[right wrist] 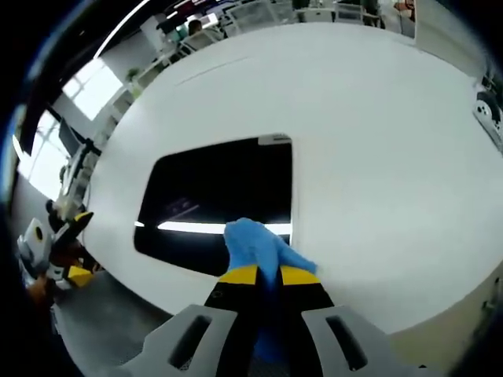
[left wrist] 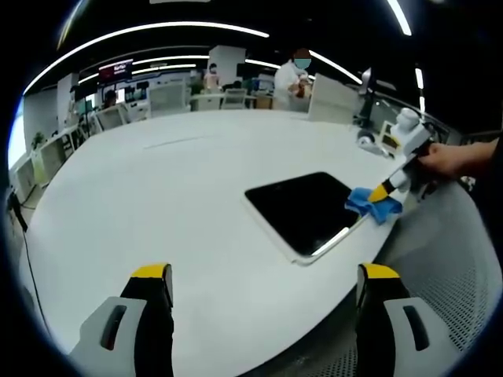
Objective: Wipe the mirror surface with the cleaning cloth until all visible marks leave the cleaned area.
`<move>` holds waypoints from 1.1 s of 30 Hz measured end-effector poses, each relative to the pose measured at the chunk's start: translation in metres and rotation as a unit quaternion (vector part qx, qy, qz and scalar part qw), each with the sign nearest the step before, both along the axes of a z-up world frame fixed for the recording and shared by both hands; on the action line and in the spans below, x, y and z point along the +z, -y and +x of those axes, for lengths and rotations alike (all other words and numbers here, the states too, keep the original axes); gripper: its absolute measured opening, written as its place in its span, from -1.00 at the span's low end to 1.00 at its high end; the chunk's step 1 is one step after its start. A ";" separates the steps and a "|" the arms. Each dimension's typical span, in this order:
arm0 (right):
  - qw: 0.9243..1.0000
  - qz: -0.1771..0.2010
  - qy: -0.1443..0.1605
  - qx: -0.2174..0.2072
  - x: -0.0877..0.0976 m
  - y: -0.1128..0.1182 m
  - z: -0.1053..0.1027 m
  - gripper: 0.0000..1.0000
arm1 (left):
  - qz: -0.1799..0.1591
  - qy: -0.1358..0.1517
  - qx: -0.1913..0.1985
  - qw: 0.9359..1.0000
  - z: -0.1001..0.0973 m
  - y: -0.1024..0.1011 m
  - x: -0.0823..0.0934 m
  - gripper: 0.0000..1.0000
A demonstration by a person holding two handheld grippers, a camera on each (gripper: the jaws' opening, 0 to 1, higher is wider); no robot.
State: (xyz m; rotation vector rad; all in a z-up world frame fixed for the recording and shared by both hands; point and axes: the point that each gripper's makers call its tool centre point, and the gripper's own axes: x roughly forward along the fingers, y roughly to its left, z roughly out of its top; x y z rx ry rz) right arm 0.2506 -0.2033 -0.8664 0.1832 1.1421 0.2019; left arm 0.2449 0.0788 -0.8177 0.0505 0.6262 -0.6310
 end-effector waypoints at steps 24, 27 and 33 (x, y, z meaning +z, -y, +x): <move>1.000 0.004 0.007 -0.017 0.000 0.001 0.027 -0.93 | -0.001 -0.002 -0.003 1.000 -0.001 0.001 0.000 0.95; 1.000 0.003 0.008 -0.018 0.000 0.001 0.032 -0.93 | -0.001 -0.003 -0.003 1.000 -0.001 0.002 0.000 0.95; 1.000 0.000 0.009 -0.018 0.000 0.002 0.043 -0.93 | -0.003 -0.002 -0.003 1.000 -0.001 0.002 0.000 0.95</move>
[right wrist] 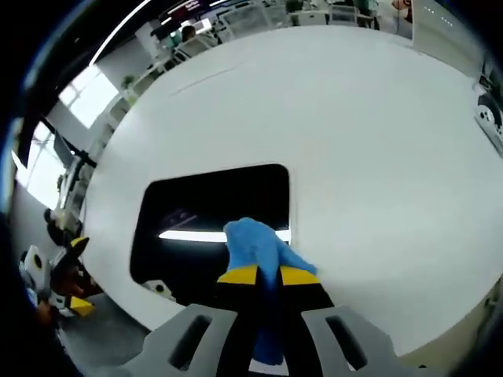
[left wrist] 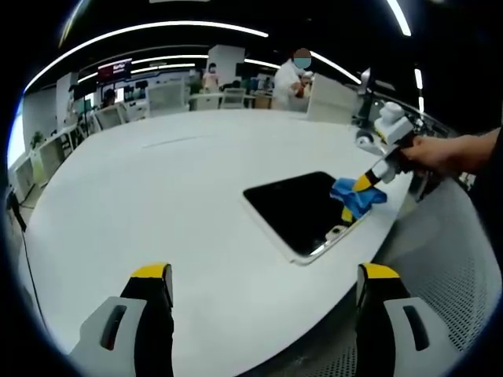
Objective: Wipe the mirror surface with the cleaning cloth until all visible marks leave the cleaned area.
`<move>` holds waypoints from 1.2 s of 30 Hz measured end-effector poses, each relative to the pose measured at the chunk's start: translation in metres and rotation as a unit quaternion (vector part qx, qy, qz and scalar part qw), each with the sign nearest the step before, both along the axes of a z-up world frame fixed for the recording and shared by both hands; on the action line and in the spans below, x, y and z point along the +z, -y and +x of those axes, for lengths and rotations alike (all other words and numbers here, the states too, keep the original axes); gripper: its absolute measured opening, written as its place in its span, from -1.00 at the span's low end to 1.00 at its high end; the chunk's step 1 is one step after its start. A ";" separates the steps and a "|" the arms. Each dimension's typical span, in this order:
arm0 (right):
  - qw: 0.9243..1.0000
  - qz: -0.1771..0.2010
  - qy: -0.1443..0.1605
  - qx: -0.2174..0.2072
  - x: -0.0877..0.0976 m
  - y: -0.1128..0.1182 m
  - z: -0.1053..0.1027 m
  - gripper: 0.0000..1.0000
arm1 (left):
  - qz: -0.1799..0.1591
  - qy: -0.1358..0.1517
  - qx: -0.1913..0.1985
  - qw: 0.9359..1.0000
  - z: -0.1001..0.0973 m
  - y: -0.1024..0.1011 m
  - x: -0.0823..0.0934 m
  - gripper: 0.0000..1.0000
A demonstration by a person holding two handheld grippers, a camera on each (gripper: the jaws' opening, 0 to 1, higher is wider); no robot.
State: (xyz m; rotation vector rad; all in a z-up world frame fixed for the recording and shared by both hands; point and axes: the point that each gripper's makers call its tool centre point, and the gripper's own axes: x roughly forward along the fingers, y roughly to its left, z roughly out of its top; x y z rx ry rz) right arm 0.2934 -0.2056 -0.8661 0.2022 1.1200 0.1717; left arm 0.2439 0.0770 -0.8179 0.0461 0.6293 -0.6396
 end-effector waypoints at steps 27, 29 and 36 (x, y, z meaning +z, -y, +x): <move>1.000 -0.025 0.012 0.005 0.001 0.007 0.061 -0.93 | 0.000 -0.003 -0.001 1.000 0.000 0.000 -0.001 0.94; 1.000 -0.028 0.012 0.006 0.001 0.008 0.066 -0.93 | 0.000 -0.003 -0.001 1.000 -0.001 0.000 -0.001 0.94; 0.999 -0.031 0.014 0.006 0.000 0.009 0.080 -0.93 | 0.002 -0.005 -0.002 1.000 -0.001 0.000 -0.002 0.94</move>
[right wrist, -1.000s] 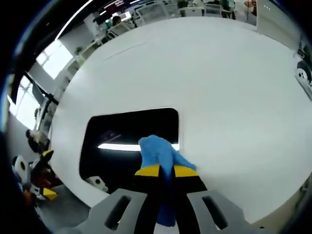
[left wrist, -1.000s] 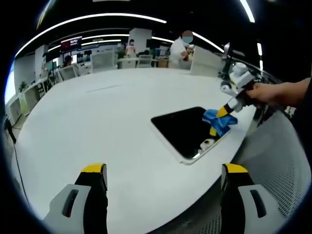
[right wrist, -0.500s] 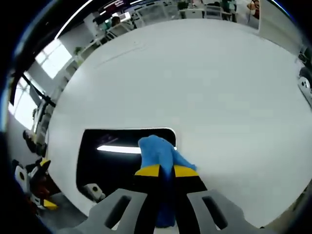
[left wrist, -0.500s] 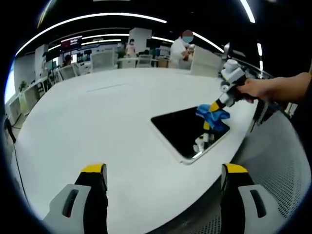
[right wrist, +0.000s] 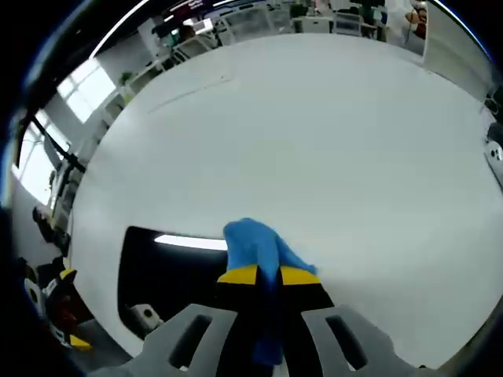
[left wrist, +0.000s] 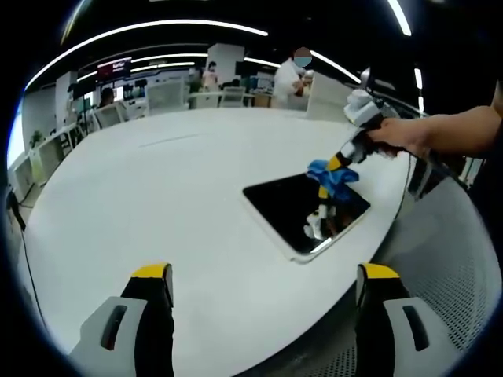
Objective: Wipe the mirror surface with the cleaning cloth until all visible marks leave the cleaned area.
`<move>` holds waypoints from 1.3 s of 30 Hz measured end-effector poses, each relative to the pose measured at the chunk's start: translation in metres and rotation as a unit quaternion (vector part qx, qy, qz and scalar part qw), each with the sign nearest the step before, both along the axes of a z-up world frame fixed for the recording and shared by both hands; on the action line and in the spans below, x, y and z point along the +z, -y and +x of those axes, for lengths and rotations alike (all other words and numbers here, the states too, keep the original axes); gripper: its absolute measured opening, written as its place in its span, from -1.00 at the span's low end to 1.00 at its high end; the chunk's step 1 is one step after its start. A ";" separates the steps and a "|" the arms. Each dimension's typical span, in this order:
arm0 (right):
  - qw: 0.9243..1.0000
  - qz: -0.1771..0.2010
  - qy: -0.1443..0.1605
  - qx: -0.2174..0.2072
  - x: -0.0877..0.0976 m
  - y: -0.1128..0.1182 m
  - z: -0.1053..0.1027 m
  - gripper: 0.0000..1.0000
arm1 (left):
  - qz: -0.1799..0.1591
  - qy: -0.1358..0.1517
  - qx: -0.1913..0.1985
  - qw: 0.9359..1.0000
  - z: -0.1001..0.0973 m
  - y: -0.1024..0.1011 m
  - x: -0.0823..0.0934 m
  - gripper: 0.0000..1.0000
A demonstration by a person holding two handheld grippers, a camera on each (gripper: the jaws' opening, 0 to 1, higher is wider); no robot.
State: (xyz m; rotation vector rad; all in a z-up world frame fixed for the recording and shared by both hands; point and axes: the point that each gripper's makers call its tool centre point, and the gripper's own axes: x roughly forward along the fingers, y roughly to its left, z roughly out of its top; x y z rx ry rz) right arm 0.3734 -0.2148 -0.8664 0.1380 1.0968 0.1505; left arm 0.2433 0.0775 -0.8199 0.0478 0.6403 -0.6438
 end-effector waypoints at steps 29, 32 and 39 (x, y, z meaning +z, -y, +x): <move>0.999 -0.006 0.031 0.005 0.025 0.014 0.006 -0.92 | 0.004 0.003 -0.001 1.000 0.001 0.000 -0.001 0.93; 0.999 -0.001 0.033 -0.005 0.029 0.023 0.005 -0.92 | 0.005 0.004 0.001 1.000 0.001 0.000 -0.001 0.93; 0.999 -0.008 0.035 -0.013 0.031 0.044 0.000 -0.92 | 0.008 0.003 0.000 1.000 0.000 -0.001 -0.001 0.94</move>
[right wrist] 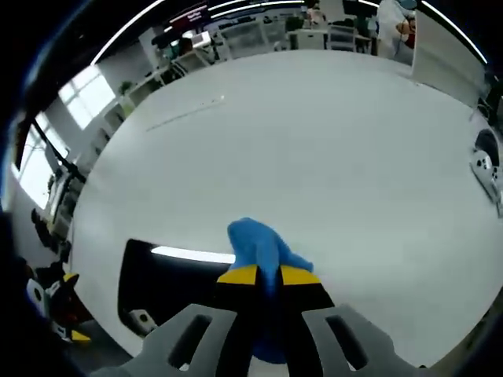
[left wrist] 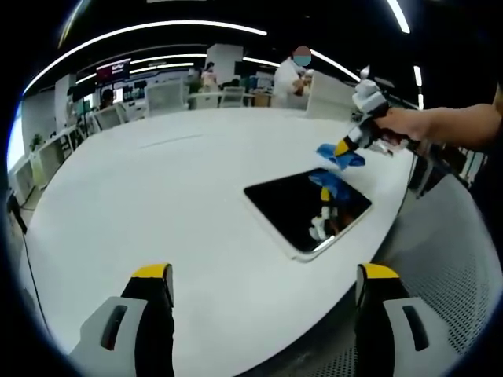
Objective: Wipe the mirror surface with the cleaning cloth until all visible marks leave the cleaned area.
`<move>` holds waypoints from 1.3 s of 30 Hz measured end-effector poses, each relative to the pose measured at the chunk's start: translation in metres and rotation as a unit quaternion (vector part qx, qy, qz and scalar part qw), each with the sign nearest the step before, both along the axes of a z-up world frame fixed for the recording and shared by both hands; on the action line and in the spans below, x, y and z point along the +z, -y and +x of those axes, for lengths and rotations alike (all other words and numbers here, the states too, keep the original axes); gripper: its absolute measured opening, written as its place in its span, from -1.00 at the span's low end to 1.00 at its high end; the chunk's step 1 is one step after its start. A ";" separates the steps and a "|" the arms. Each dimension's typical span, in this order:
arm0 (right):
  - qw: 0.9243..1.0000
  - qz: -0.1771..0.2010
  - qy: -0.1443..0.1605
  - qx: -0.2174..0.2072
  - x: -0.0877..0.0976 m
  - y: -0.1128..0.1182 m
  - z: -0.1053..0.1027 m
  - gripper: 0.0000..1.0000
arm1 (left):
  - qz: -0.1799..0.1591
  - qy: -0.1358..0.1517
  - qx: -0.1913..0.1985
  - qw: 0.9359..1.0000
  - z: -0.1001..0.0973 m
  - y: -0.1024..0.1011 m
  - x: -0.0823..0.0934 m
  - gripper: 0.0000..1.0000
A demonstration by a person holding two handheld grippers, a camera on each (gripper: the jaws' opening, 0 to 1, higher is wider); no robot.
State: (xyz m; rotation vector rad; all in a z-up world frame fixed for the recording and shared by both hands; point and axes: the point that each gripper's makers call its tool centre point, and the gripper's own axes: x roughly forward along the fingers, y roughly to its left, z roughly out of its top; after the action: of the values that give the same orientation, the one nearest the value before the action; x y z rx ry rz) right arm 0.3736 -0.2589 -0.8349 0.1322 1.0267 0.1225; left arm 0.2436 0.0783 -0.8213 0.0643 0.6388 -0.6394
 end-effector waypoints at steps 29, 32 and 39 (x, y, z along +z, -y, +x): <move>0.999 -0.036 -0.016 0.004 -0.043 0.025 -0.011 -0.92 | 0.001 0.003 0.010 1.000 0.001 -0.003 0.002 0.93; 0.999 -0.034 -0.017 -0.004 -0.040 0.025 -0.009 -0.92 | 0.001 0.003 0.012 1.000 0.002 -0.004 0.002 0.92; 0.999 -0.043 -0.001 0.019 -0.040 0.026 -0.007 -0.88 | 0.002 0.003 0.012 1.000 0.002 -0.004 0.002 0.92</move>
State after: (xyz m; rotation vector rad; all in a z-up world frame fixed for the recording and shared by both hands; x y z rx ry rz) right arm 0.3662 -0.2844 -0.8750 0.0347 1.0344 0.1118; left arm 0.2455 0.0824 -0.8198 0.0615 0.6338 -0.6150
